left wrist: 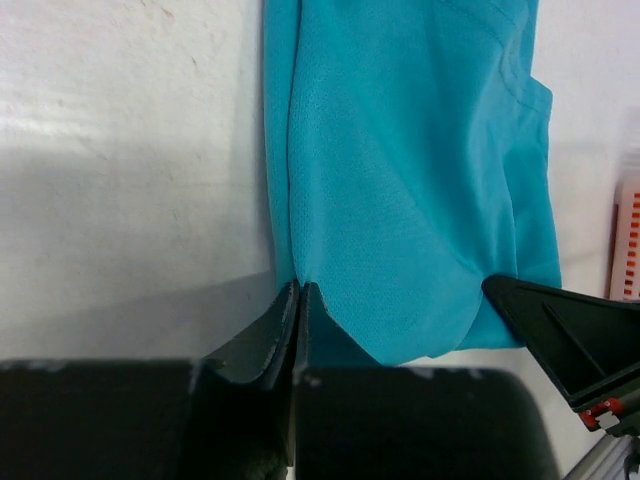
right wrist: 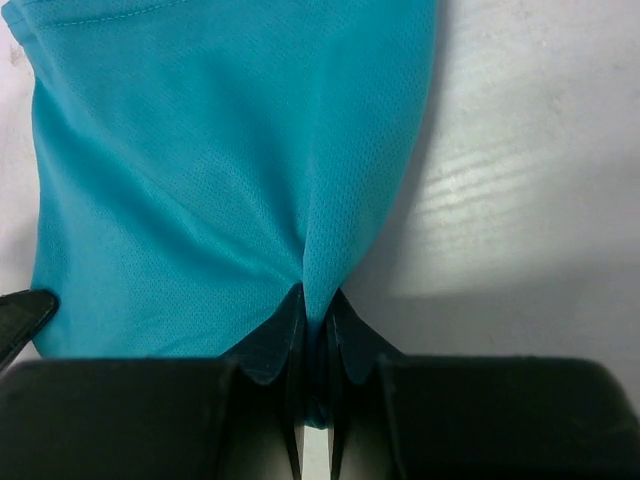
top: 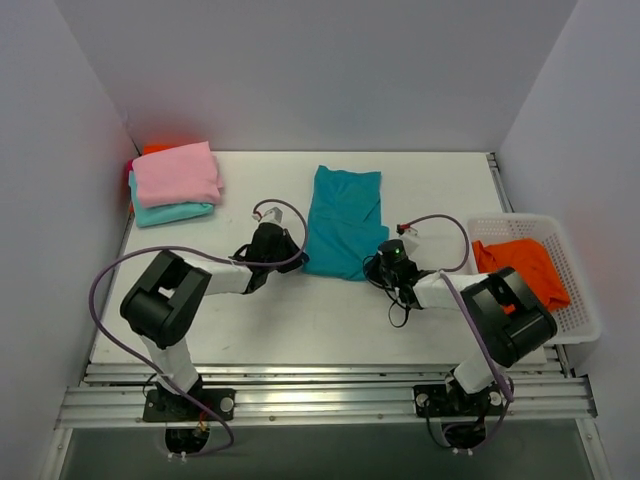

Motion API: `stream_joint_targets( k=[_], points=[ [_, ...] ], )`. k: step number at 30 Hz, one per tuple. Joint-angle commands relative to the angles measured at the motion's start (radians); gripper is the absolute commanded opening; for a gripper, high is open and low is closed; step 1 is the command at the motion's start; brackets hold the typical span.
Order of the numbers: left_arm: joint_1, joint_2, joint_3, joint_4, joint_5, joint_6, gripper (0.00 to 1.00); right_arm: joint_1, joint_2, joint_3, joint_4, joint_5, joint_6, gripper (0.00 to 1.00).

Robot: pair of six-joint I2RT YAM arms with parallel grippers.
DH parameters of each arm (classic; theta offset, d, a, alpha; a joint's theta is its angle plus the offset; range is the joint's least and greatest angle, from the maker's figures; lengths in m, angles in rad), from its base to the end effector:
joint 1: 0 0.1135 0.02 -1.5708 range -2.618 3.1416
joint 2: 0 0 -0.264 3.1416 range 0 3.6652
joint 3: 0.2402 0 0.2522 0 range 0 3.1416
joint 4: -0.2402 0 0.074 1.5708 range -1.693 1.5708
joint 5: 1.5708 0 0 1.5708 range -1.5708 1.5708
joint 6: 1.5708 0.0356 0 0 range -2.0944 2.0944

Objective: Fold and stack the t-shirts
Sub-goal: Grab one side of the 2/3 rectangular tshirt with both arms, then fold the long partially folded tshirt into a neat square

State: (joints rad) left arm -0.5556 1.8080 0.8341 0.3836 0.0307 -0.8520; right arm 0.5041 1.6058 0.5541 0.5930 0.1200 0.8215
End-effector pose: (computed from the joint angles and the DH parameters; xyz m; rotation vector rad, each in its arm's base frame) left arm 0.3056 -0.1910 0.1402 -0.3188 2.2625 -0.8158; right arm 0.2655 0.1416 0.1460 0.4092 2.0607 0.7034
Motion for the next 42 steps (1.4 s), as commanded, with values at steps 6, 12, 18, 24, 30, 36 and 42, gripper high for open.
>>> stream_joint_targets(
  k=[6,12,18,24,30,36,42],
  points=[
    [-0.131,-0.406,-0.110,-0.190,-0.133,0.022,0.02,0.083,-0.353,0.042,-0.456,0.121,-0.001,0.00],
    [-0.162,-0.616,-0.132,-0.374,-0.244,0.030,0.02,0.094,-0.550,0.095,-0.660,0.155,-0.004,0.00],
    [-0.159,-0.627,-0.078,-0.437,-0.282,0.008,0.02,0.091,-0.526,0.204,-0.700,0.187,-0.051,0.00],
    [-0.155,-0.598,-0.026,-0.446,-0.293,-0.015,0.02,0.080,-0.373,0.334,-0.665,0.181,-0.096,0.00],
    [-0.112,-0.556,0.029,-0.462,-0.278,-0.006,0.02,0.053,-0.259,0.409,-0.628,0.158,-0.116,0.00],
    [-0.020,-0.483,0.091,-0.442,-0.232,0.013,0.03,0.007,-0.176,0.449,-0.602,0.106,-0.125,0.00],
    [0.143,-0.085,0.342,-0.361,-0.059,0.039,0.09,-0.128,0.147,0.648,-0.522,0.044,-0.110,0.06]
  ],
)
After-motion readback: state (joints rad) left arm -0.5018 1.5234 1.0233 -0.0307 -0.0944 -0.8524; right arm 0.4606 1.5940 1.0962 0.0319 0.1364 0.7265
